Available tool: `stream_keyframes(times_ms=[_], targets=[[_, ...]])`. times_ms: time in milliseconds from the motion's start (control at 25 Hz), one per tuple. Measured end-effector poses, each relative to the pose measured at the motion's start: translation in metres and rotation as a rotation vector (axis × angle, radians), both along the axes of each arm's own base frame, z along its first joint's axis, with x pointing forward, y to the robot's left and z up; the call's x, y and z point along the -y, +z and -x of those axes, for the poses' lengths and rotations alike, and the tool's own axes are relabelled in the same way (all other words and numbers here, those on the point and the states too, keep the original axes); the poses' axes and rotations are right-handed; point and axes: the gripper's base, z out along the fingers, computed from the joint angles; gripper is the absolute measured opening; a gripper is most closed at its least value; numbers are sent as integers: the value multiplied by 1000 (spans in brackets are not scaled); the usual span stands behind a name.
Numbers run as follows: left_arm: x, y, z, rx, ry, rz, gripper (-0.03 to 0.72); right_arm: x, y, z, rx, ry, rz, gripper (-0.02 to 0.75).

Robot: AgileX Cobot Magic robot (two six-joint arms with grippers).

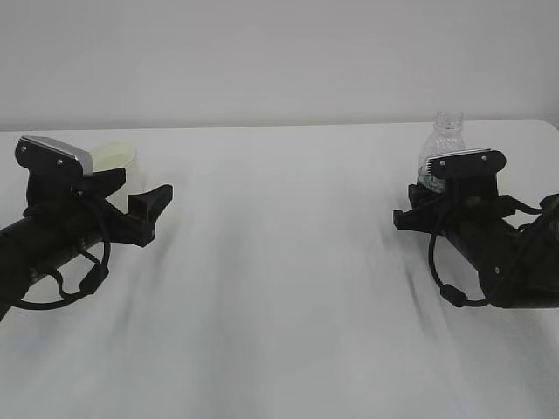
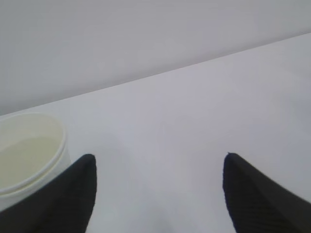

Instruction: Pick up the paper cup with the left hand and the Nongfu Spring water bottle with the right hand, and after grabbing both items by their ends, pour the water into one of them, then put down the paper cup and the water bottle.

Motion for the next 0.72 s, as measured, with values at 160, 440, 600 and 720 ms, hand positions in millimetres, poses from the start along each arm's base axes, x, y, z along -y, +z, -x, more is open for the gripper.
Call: stream_keyframes(times_ms=[160,440,600,720], targets=[[0,0,0,-1,0,2,587,0,-1,0,13,3,2,408],[0,0,0,-2,-2,3,587,-1,-1,0,20,17,6,412],[0,0,0,-1,-3,3,587,-2,-1,0,21,32,10,482],[0,0,0,-1,-3,3,587,-3,0,0,26,34,11,536]])
